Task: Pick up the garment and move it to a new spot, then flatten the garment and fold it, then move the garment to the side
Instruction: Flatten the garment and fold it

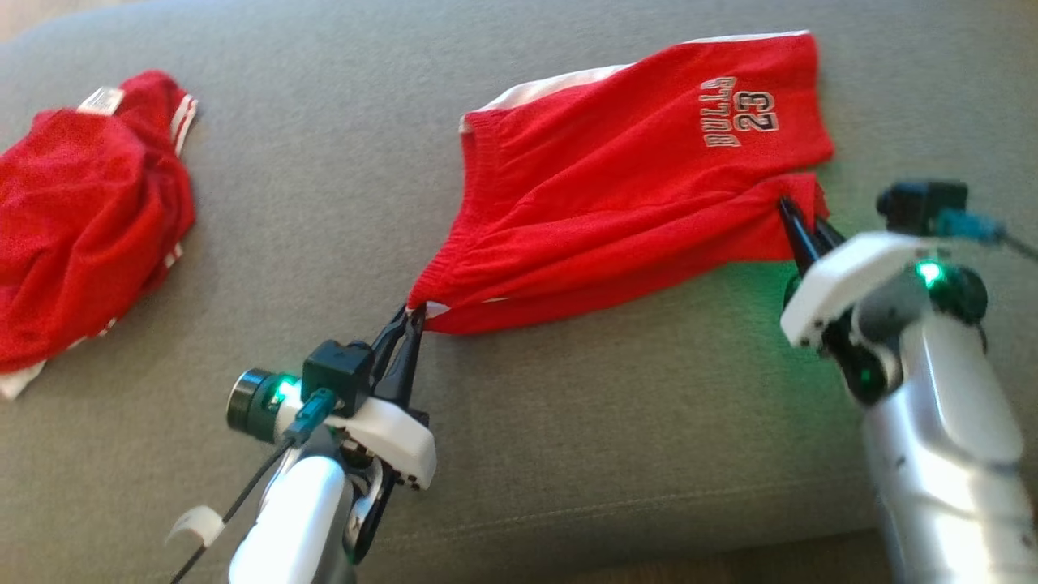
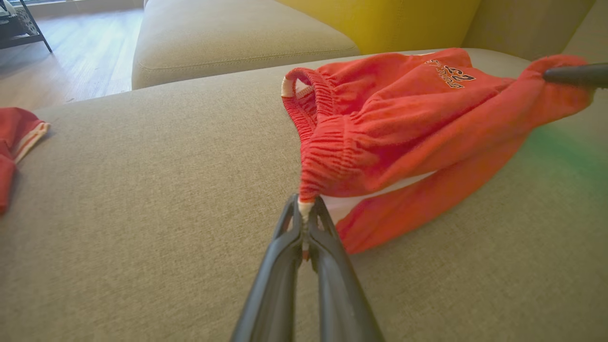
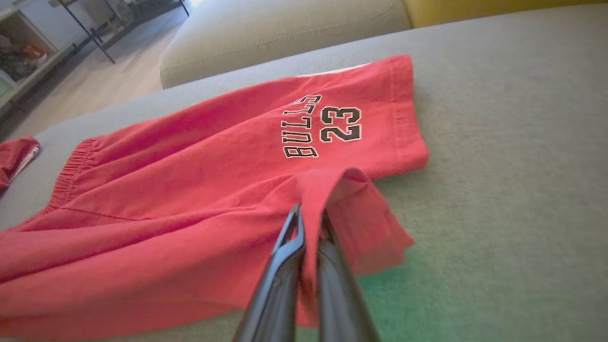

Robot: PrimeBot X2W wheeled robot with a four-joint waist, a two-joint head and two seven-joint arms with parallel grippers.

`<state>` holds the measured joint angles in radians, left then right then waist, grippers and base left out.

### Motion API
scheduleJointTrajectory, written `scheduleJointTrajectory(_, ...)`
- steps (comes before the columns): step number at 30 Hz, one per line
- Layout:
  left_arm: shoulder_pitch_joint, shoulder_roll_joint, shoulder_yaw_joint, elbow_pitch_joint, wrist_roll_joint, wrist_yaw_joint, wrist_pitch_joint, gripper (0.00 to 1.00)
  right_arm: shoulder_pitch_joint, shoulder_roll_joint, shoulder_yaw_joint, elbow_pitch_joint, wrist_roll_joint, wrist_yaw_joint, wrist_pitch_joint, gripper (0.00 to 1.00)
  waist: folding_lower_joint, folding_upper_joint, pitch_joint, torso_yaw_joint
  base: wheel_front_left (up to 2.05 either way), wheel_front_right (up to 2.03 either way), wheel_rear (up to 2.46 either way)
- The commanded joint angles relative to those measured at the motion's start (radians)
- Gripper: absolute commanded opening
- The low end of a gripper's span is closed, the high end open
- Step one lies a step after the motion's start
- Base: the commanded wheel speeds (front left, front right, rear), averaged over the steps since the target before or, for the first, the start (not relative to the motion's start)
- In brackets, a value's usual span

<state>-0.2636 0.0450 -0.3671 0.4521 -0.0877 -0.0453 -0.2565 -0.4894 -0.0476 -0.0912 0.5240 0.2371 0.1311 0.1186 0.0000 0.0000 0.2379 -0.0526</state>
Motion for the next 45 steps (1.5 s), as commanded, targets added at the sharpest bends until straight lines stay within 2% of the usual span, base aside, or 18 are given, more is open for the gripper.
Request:
scheduleJointTrajectory(1, -0.044, 0.006, 0.025, -0.029, 0.009, -0.001, -0.005, 0.0, -0.067, -0.003, 0.014, -0.009, -0.01, 0.0, 0.034, 0.0, 0.0, 0.0, 0.018, 0.023, 0.0, 0.0, 0.0)
scheduleJointTrajectory(7, -0.073, 0.006, -0.02, -0.032, 0.002, -0.004, -0.005, 0.0, -0.224, -0.003, -0.026, 0.154, -0.048, 0.0, 0.148, 0.0, 0.0, 0.0, 0.054, 0.084, 0.0, 0.0, 0.0)
scheduleJointTrajectory(8, -0.078, 0.006, -0.028, -0.033, -0.001, -0.004, -0.005, 0.0, -0.25, -0.003, -0.035, 0.188, -0.056, 0.0, 0.161, 0.12, 0.0, 0.0, 0.059, 0.093, 0.0, 0.0, 0.0)
scheduleJointTrajectory(9, -0.082, 0.006, -0.036, -0.034, -0.004, -0.002, -0.005, 0.0, -0.275, -0.003, -0.048, 0.22, -0.063, 0.0, 0.167, 0.78, 0.0, 0.0, 0.062, 0.1, 0.0, 0.0, 0.0)
scheduleJointTrajectory(10, -0.085, 0.005, -0.043, -0.034, -0.008, 0.0, -0.005, 0.0, -0.301, -0.003, -0.07, 0.249, -0.072, 0.0, 0.163, 1.0, 0.0, 0.0, 0.065, 0.106, 0.0, 0.0, 0.0)
scheduleJointTrajectory(17, -0.099, 0.005, -0.07, -0.029, -0.028, 0.018, -0.005, 0.0, -0.421, -0.003, -0.132, 0.408, -0.177, 0.0, 0.029, 1.0, 0.0, 0.0, 0.069, 0.123, 0.0, 0.0, 0.0)
scheduleJointTrajectory(20, -0.089, 0.005, -0.066, -0.021, -0.032, 0.027, -0.005, 0.0, -0.446, -0.003, -0.146, 0.472, -0.219, 0.0, -0.062, 1.0, 0.0, 0.0, 0.049, 0.106, 0.0, 0.0, 0.0)
scheduleJointTrajectory(22, -0.081, 0.005, -0.063, -0.018, -0.032, 0.029, -0.005, 0.04, -0.448, -0.003, -0.146, 0.488, -0.227, 0.0, -0.115, 1.0, 0.0, 0.0, 0.033, 0.092, 0.0, 0.0, 0.0)
scheduleJointTrajectory(24, -0.072, 0.005, -0.058, -0.018, -0.033, 0.032, -0.005, 0.13, -0.44, -0.003, -0.141, 0.499, -0.22, 0.0, -0.166, 1.0, 0.0, 0.0, 0.015, 0.077, 0.0, 0.0, 0.0)
scheduleJointTrajectory(26, -0.061, 0.005, -0.052, -0.018, -0.034, 0.035, -0.005, 0.16, -0.42, -0.003, -0.13, 0.499, -0.215, 0.0, -0.217, 1.0, 0.0, 0.0, -0.005, 0.059, 0.0, 0.0, 0.0)
scheduleJointTrajectory(32, -0.034, 0.005, -0.033, -0.02, -0.032, 0.037, -0.005, 0.19, -0.333, -0.003, -0.09, 0.449, -0.203, 0.0, -0.32, 1.0, 0.0, 0.0, -0.049, 0.018, 0.0, 0.0, 0.0)
scheduleJointTrajectory(34, -0.024, 0.005, -0.024, -0.021, -0.032, 0.039, -0.005, 0.22, -0.289, -0.003, -0.069, 0.408, -0.191, 0.0, -0.341, 1.0, 0.0, 0.0, -0.065, 0.003, 0.0, 0.0, 0.0)
scheduleJointTrajectory(36, -0.013, 0.005, -0.014, -0.022, -0.031, 0.041, -0.005, 0.35, -0.238, -0.003, -0.053, 0.356, -0.188, 0.0, -0.354, 1.0, 0.0, 0.0, -0.081, -0.01, 0.0, 0.0, 0.0)
scheduleJointTrajectory(37, -0.008, 0.005, -0.007, -0.024, -0.03, 0.044, -0.005, 0.49, -0.211, -0.003, -0.049, 0.326, -0.184, 0.0, -0.359, 1.0, 0.0, 0.0, -0.088, -0.015, 0.0, 0.0, 0.0)
scheduleJointTrajectory(38, -0.002, 0.005, 0.001, -0.024, -0.031, 0.05, -0.005, 1.0, -0.181, -0.003, -0.041, 0.296, -0.177, 0.0, -0.362, 1.0, 0.0, 0.0, -0.096, -0.02, 0.0, 0.0, 0.0)
scheduleJointTrajectory(45, 0.042, 0.005, 0.058, -0.049, -0.036, 0.08, -0.005, 1.0, 0.042, -0.003, 0.026, 0.073, -0.12, 0.0, -0.369, 1.0, 0.0, 0.0, -0.128, -0.04, 0.0, 0.0, 0.0)
